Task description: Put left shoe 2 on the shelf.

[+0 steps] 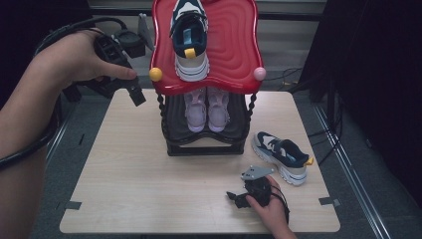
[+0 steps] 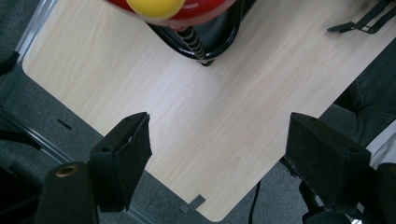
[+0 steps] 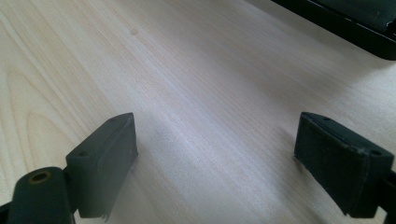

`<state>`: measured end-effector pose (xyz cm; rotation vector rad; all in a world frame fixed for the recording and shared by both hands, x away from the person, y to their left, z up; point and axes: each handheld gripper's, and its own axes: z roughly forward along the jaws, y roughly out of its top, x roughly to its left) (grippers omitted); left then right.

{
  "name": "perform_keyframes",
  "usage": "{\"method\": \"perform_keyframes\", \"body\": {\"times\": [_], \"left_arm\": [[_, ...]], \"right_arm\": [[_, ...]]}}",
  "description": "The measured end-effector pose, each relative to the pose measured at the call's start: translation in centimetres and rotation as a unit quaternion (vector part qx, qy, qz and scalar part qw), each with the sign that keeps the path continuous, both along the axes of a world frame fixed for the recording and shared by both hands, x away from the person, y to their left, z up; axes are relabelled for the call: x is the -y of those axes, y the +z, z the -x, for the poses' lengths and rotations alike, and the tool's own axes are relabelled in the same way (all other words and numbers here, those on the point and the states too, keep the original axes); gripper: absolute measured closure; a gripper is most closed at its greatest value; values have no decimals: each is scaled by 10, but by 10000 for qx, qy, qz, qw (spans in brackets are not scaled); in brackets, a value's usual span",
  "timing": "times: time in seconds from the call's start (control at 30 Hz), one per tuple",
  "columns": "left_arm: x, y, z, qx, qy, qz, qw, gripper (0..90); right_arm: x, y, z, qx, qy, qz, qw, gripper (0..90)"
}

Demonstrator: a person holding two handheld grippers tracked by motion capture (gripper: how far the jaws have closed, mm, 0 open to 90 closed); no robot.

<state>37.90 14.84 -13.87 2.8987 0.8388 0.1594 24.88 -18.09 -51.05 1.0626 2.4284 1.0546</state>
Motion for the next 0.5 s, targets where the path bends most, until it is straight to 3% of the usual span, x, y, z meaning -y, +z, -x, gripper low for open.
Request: {"method": "perform_keyframes", "body": {"times": [0.5], "left_arm": [[-15,-37,6,-222,73,-57,9997,221]], "right_arm": [[0,0,0,-12,-1,14,10000,126]]}}
